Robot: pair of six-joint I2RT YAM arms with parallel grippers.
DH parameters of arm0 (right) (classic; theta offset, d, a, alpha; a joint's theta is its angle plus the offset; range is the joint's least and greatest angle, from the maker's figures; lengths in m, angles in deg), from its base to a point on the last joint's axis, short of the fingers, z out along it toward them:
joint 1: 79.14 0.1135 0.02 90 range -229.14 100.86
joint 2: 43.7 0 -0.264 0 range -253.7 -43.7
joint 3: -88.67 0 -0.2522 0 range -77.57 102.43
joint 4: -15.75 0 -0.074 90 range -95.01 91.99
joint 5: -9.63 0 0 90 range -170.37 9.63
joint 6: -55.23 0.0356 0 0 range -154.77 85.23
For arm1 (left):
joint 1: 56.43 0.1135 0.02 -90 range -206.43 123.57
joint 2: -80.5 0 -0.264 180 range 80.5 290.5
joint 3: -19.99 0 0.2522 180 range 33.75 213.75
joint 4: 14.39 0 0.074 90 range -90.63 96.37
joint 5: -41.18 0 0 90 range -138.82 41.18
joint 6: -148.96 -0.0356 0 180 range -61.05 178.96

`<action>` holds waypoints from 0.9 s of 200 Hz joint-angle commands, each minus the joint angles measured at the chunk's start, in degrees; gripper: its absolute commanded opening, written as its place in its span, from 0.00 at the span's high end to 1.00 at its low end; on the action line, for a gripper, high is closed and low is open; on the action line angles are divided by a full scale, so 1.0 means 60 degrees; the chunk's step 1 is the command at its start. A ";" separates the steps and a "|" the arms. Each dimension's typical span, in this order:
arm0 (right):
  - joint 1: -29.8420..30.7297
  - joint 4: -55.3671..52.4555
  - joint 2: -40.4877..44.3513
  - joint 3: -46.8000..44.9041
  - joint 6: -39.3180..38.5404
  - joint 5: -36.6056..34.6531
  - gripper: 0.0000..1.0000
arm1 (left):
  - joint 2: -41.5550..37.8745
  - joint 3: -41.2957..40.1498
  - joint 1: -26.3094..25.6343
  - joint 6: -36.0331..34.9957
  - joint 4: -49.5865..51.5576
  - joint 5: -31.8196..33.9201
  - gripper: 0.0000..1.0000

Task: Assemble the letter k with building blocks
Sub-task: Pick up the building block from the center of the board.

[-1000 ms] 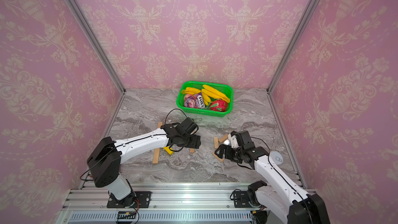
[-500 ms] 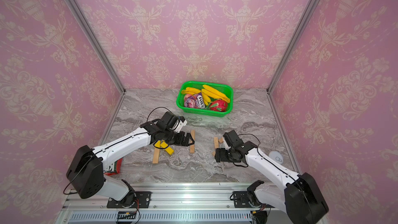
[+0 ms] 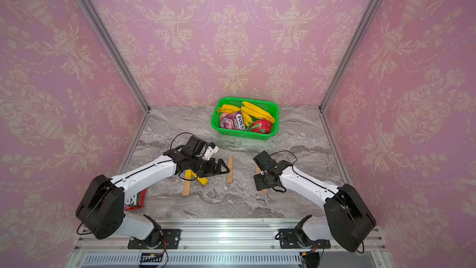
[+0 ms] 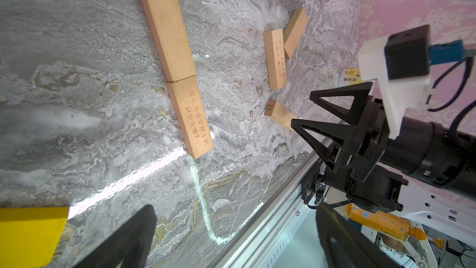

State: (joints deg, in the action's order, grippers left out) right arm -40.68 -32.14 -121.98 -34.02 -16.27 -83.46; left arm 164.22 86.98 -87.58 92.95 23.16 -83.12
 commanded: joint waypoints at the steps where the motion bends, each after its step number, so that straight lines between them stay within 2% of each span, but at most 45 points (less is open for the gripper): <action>1: 0.0321 -0.0377 -0.0410 0.0264 -0.0185 -0.0457 0.29 | -0.0256 -0.0240 0.0138 0.0252 0.0085 -0.0175 0.01; 32: 0.0648 -0.0490 -0.0877 0.0376 -0.0084 -0.0766 0.29 | -0.0365 -0.0463 0.0209 0.0272 0.0139 -0.0136 0.01; 83: 0.0887 -0.0339 -0.1262 0.0482 0.0029 -0.0742 0.40 | -0.0374 -0.0415 0.0315 0.0179 0.0406 -0.0107 0.01; 151: 0.0993 -0.0310 -0.1691 0.0751 -0.0125 -0.0436 0.62 | -0.0709 -0.0826 0.0474 0.0366 0.0345 -0.0420 0.01; 180: 0.1046 -0.0310 -0.1771 0.0840 -0.0038 -0.0332 0.71 | -0.0915 -0.0719 0.0715 0.0067 0.0807 -0.0508 0.01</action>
State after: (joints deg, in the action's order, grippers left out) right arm -35.00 -33.36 -131.75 -30.55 -16.60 -86.15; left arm 160.83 82.54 -84.68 94.44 24.80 -84.52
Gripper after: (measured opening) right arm 0.325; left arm 0.992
